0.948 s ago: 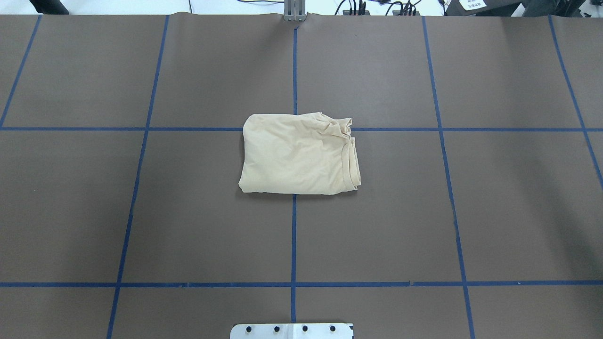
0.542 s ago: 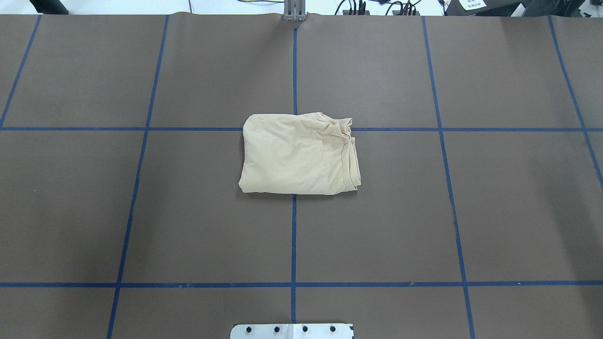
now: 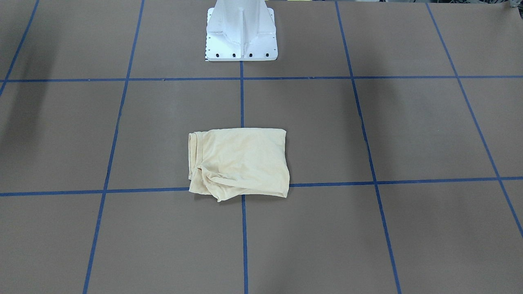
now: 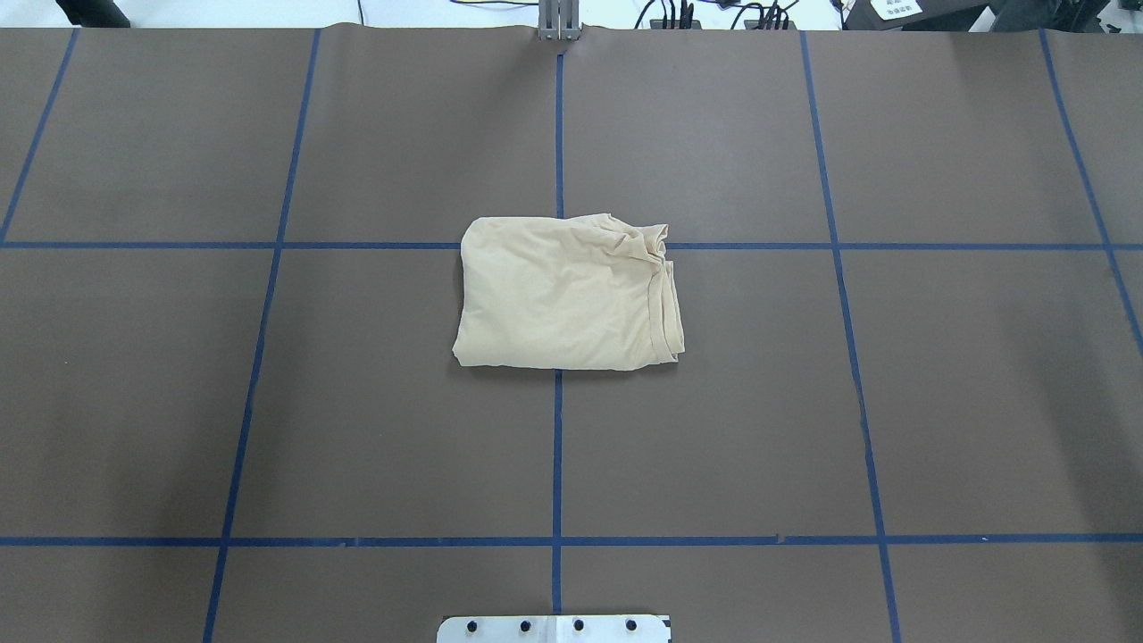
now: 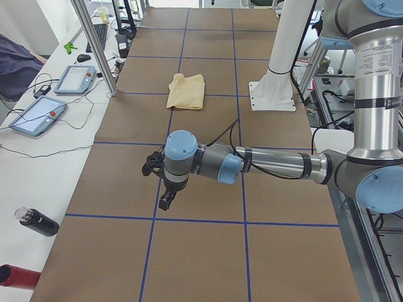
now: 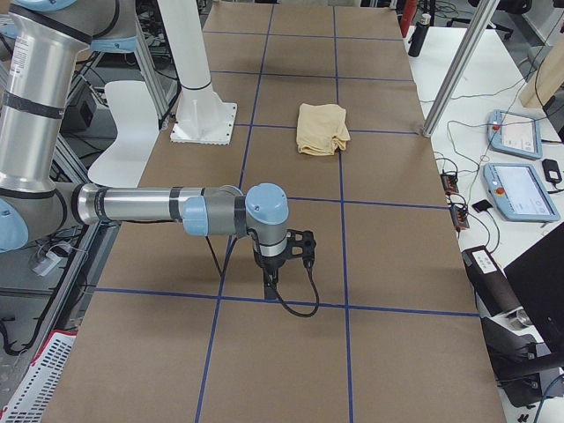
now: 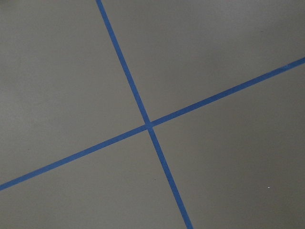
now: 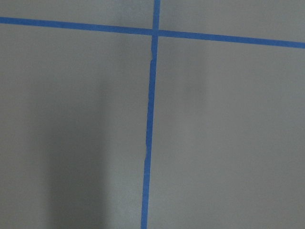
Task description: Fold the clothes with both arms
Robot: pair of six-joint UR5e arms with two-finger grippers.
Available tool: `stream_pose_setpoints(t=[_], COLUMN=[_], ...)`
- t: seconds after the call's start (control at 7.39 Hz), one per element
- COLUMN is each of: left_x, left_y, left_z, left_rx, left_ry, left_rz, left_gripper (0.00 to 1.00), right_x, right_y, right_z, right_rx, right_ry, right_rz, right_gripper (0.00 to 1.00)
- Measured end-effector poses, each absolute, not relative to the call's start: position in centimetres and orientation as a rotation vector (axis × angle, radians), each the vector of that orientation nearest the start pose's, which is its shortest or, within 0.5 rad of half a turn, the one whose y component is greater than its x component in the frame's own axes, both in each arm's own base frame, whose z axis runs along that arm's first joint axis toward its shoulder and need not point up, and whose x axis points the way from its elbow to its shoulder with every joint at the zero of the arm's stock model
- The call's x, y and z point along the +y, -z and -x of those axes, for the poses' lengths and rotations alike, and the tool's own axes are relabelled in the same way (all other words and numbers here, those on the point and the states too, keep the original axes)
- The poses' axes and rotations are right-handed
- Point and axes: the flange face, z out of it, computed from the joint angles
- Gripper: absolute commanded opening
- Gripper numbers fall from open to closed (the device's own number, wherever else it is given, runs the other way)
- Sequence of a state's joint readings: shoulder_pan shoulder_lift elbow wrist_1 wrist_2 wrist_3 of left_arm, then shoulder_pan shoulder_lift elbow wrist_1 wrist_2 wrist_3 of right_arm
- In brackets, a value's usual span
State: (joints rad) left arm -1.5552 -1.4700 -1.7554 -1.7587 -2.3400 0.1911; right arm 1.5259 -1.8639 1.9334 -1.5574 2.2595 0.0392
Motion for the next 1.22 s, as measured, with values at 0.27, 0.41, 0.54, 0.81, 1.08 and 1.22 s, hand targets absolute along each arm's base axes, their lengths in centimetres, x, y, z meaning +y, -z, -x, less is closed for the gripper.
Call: stream_pose_setpoints(t=[0.27,0.41,0.54,0.81,1.08,1.22], left_x=[-46.2,-46.1,-46.0,-45.4,-44.8,-44.3], left_y=[-60.0,-60.5,-61.1,-62.5,-63.6,-64.0], left_z=[5.6,5.6,5.5,5.7,5.9,6.0], left_rx=[0.752,0.756,0.760,0.753,0.753,0.754], left_ry=[-0.284,-0.271,-0.252,-0.223,-0.207,-0.205], left_rz=[-0.283,-0.251,-0.210,-0.151,-0.125,-0.120], left_gripper=[1.00,1.00,1.00,1.00,1.00,1.00], right_x=[-38.0,-38.0,-37.9,-37.9,-37.9,-38.0], right_y=[-60.8,-61.0,-61.1,-61.3,-61.3,-61.3], right_z=[-5.0,-5.0,-5.0,-5.0,-5.0,-5.0], right_rx=[-0.697,-0.698,-0.698,-0.697,-0.697,-0.698], right_ry=[0.044,0.046,0.047,0.046,0.045,0.048], right_rz=[-0.053,-0.051,-0.049,-0.047,-0.050,-0.059], right_gripper=[1.00,1.00,1.00,1.00,1.00,1.00])
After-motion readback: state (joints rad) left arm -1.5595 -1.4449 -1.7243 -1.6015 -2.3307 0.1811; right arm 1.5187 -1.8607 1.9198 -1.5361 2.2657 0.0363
